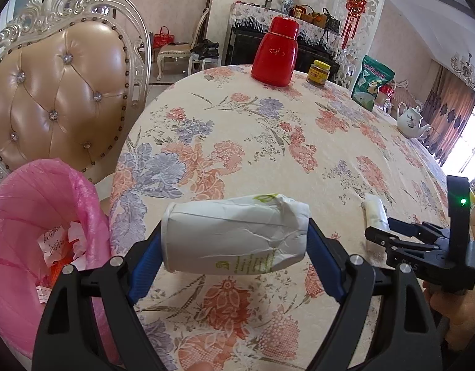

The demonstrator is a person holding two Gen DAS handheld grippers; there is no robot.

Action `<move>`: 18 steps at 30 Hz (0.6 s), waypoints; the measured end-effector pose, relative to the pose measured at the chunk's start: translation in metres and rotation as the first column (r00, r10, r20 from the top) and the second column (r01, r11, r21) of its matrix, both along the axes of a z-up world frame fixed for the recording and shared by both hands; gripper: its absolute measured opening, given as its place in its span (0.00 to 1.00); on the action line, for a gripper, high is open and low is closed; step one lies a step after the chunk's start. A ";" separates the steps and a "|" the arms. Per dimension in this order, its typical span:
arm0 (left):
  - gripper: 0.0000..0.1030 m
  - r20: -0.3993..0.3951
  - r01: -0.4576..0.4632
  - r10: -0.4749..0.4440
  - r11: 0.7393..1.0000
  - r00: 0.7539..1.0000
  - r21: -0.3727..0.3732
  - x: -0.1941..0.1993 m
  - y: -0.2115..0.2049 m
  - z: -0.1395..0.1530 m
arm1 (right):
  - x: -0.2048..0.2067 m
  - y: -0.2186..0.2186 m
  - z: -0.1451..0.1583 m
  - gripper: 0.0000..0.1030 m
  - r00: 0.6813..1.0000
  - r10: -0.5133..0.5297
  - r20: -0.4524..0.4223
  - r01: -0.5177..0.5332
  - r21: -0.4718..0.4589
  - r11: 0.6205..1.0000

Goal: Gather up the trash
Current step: 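Grasp the folded white tissue packet with the right tool, then carry the packet and tissue packet in both tools over the pink wastebasket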

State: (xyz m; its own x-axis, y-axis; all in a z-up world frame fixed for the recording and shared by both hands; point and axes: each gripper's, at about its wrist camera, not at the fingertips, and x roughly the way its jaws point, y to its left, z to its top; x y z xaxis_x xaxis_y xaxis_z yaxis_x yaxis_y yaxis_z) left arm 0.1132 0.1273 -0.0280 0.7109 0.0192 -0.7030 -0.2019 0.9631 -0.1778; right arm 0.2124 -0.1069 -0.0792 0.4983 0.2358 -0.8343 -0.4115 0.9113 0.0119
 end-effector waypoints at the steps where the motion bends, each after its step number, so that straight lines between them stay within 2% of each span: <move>1: 0.80 0.001 -0.002 0.002 1.000 1.000 -0.001 -0.001 0.002 0.000 | -0.001 -0.001 0.000 0.44 1.000 0.000 0.005 0.000 0.000 1.000; 4: 0.80 0.003 -0.008 0.008 1.000 1.000 -0.004 -0.002 0.006 0.000 | -0.005 0.002 0.006 0.28 0.999 0.031 0.034 -0.031 0.010 0.999; 5: 0.80 0.004 -0.010 0.010 1.000 1.000 -0.005 -0.003 0.007 0.001 | -0.007 0.004 0.009 0.27 0.998 0.043 0.041 -0.043 0.014 0.999; 18: 0.80 0.055 -0.095 0.094 0.995 0.994 0.026 -0.036 0.051 0.028 | -0.040 0.067 0.056 0.25 0.973 0.187 0.134 -0.198 0.079 0.977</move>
State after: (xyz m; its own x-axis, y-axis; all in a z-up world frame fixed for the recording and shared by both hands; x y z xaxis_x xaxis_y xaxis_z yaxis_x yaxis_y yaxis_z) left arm 0.0775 0.1780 -0.0002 0.7417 0.1073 -0.6621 -0.2831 0.9450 -0.1640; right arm 0.1729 -0.0401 -0.0234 0.5350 0.4096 -0.7389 -0.5826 0.8123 0.0285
